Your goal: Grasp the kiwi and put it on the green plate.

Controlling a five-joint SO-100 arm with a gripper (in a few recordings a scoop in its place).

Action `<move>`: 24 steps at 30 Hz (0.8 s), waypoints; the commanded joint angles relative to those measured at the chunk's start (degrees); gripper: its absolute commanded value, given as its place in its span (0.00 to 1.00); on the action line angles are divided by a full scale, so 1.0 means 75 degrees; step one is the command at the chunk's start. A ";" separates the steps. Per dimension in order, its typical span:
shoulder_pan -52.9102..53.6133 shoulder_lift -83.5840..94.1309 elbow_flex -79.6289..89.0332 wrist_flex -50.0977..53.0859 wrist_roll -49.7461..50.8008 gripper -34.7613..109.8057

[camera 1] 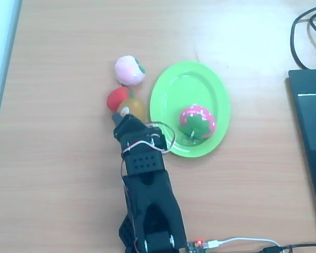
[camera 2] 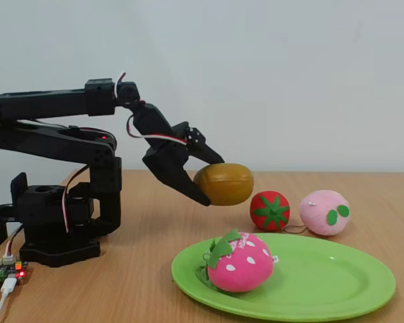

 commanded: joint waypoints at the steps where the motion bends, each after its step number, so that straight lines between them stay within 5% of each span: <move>1: 0.0047 -0.0352 -0.0809 -0.0094 0.0012 0.43; 24: 0.1605 -0.4348 -0.3773 -0.0293 0.0844 0.44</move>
